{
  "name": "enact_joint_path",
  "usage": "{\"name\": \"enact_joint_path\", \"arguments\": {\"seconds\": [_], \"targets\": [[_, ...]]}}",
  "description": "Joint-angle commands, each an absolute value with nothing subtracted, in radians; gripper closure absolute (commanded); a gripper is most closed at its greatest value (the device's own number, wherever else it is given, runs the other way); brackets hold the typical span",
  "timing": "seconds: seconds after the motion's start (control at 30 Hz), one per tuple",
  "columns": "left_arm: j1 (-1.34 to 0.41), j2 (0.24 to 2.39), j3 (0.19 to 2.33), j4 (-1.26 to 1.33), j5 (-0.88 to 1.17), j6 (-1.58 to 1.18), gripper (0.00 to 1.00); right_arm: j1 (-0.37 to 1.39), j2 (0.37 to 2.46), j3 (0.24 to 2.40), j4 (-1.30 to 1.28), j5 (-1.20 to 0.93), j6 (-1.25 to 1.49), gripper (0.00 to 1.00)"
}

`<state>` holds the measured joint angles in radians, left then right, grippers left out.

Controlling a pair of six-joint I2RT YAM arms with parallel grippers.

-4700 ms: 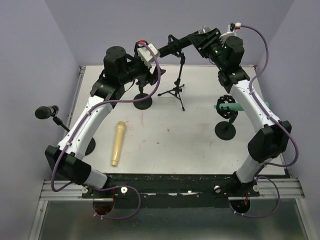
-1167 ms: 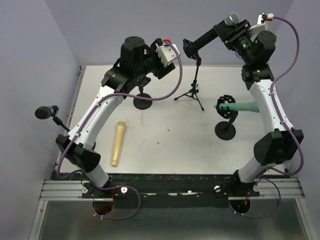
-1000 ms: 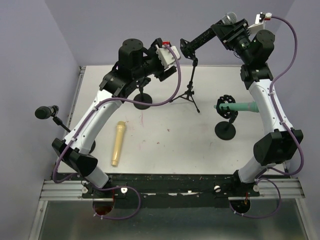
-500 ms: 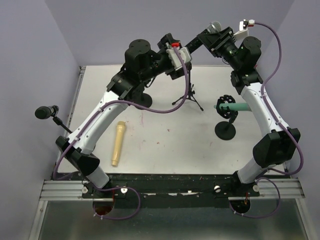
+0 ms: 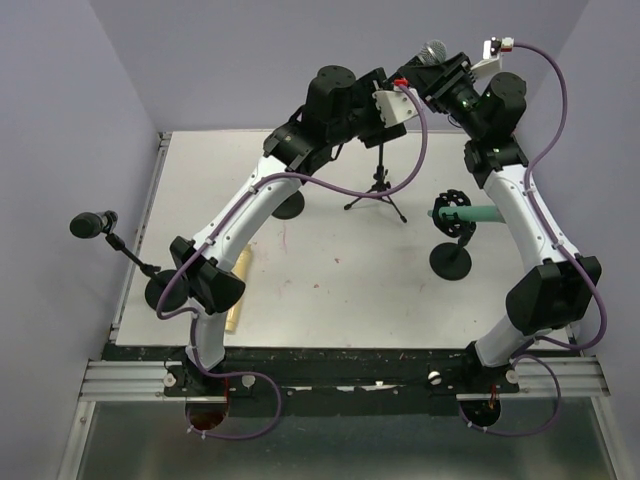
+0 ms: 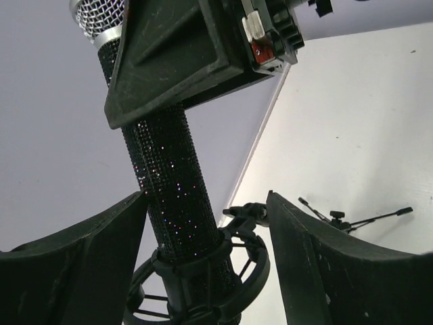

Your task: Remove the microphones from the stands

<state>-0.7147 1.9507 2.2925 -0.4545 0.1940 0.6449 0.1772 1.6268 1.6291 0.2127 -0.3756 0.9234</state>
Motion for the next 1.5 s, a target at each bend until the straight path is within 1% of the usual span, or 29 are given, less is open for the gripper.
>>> {"name": "enact_joint_path", "arguments": {"seconds": [0.0,0.17,0.3,0.43,0.47,0.8,0.83,0.87,0.97,1.07,1.13,1.23,1.33,1.47], "targets": [[-0.719,1.962,2.299,-0.523,0.111,0.696,0.23,0.143,1.609,1.67,0.256,-0.394,0.919,0.99],[-0.721,1.97,2.299,-0.549,0.083,0.716,0.28,0.059,1.626,1.721,0.245,-0.357,0.934,0.99],[-0.718,1.99,2.312,-0.578,0.075,0.736,0.32,0.011,1.649,1.762,0.239,-0.383,0.95,0.99],[-0.718,2.0,2.319,-0.594,0.09,0.736,0.35,0.006,1.655,1.775,0.239,-0.39,0.95,1.0],[-0.718,2.002,2.319,-0.594,0.092,0.738,0.36,-0.024,1.655,1.776,0.239,-0.393,0.948,1.0],[-0.718,2.013,2.322,-0.591,0.097,0.733,0.38,-0.106,1.652,1.799,0.242,-0.397,0.963,0.99],[-0.719,2.01,2.321,-0.583,0.097,0.726,0.37,-0.113,1.654,1.805,0.245,-0.4,0.96,0.99],[-0.718,2.0,2.318,-0.563,0.101,0.706,0.34,-0.118,1.652,1.81,0.253,-0.405,0.957,0.99],[-0.721,1.919,2.251,-0.435,0.185,0.649,0.17,-0.121,1.644,1.812,0.297,-0.448,0.931,0.99],[-0.721,1.794,2.128,-0.272,0.313,0.601,0.04,-0.123,1.644,1.793,0.4,-0.585,0.887,0.99],[-0.724,1.741,2.089,-0.233,0.385,0.591,0.02,-0.121,1.644,1.77,0.506,-0.73,0.844,0.99],[-0.724,1.695,2.079,-0.255,0.465,0.513,0.02,-0.121,1.631,1.734,0.654,-0.903,0.818,0.99],[-0.726,1.655,2.071,-0.308,0.518,0.404,0.02,-0.115,1.599,1.698,0.733,-0.975,0.798,0.99],[-0.724,1.595,2.02,-0.371,0.621,0.322,0.03,-0.104,1.583,1.7,0.759,-1.069,0.802,0.99]]}}
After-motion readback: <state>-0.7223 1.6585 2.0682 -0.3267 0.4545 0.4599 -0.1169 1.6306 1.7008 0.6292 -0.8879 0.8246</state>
